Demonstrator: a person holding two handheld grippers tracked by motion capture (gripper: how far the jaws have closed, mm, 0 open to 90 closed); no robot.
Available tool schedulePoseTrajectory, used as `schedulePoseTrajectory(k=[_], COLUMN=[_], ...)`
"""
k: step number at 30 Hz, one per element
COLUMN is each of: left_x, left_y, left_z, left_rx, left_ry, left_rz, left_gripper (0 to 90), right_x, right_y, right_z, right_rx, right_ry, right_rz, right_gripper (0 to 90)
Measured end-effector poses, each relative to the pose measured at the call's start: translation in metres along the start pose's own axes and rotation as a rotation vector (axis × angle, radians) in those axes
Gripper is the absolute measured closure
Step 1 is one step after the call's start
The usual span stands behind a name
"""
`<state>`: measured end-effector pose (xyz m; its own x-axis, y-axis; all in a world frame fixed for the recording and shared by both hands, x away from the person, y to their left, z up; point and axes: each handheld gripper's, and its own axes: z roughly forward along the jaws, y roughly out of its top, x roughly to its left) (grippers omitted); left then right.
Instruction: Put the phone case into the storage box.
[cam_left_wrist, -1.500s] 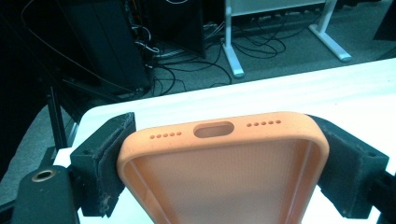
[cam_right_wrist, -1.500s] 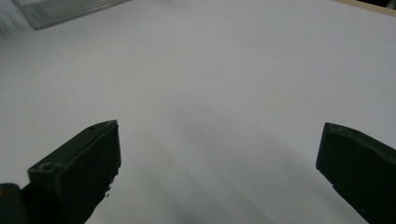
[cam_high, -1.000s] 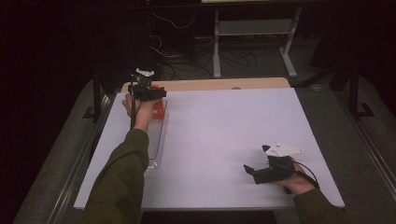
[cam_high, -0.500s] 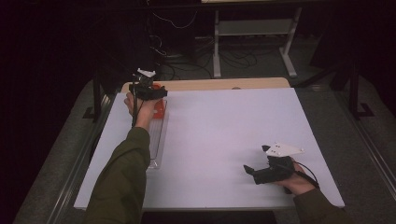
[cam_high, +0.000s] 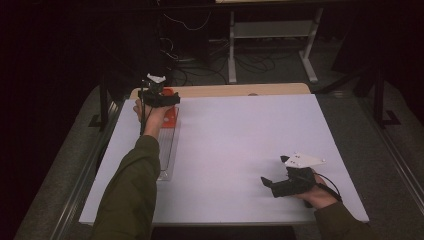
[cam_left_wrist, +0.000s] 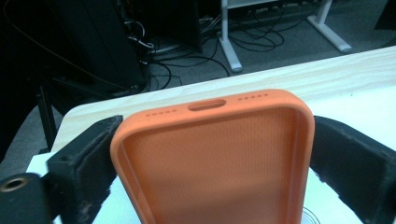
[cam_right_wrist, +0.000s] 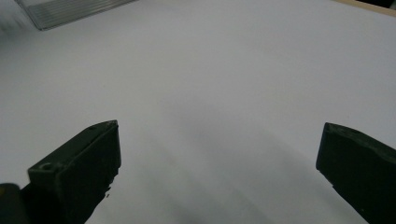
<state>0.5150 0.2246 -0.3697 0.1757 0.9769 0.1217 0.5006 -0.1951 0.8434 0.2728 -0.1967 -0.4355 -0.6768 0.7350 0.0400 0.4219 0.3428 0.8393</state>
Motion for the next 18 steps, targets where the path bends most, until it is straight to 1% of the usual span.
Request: schedulePoseTrajectory(k=[2,4,5,7,8,9,11,13,16,17,18], left_x=[0.002,0.003,0.003,0.007,0.008,0.01,0.013,0.016,0.018,0.02,0.02], left_y=[0.0,0.0,0.001,0.001,0.001,0.001,0.002,0.003,0.004,0.004,0.004], left_z=[-0.001,-0.002,-0.003,-0.006,-0.007,-0.009,-0.011,-0.015,-0.02,-0.023,-0.024], left_rx=[-0.002,-0.006,-0.003,-0.002,-0.012,-0.012,-0.031,-0.036,-0.043,-0.031,-0.035], left_ry=[-0.008,-0.028,-0.028,-0.044,-0.051,-0.055,-0.081,-0.105,-0.139,-0.156,-0.168], left_rz=[0.001,-0.005,-0.003,0.005,-0.001,-0.001,-0.02,-0.001,0.006,0.022,0.021], left_gripper=[1.8,0.7,0.0,0.0,0.0,0.0,0.0,0.0,0.0,0.0,0.0], right_x=[0.0,0.0,0.0,0.0,0.0,0.0,0.001,0.001,0.0,0.0,0.0], right_y=[0.0,0.0,0.0,0.0,0.0,0.0,0.0,0.0,0.0,0.0,0.0], right_z=[0.0,0.0,0.0,0.0,0.0,0.0,0.0,0.0,0.0,0.0,0.001], right_rx=[0.0,0.001,0.0,0.0,0.0,-0.001,-0.002,-0.002,-0.003,-0.004,-0.006], right_ry=[0.0,0.002,0.001,0.0,0.0,0.0,0.0,-0.001,-0.003,-0.004,-0.004], right_rz=[-0.001,-0.002,-0.002,-0.001,0.0,0.0,0.0,0.002,0.003,0.001,-0.003], right_gripper=[0.0,0.0,0.0,0.0,0.0,0.0,0.0,0.0,0.0,0.0,0.0])
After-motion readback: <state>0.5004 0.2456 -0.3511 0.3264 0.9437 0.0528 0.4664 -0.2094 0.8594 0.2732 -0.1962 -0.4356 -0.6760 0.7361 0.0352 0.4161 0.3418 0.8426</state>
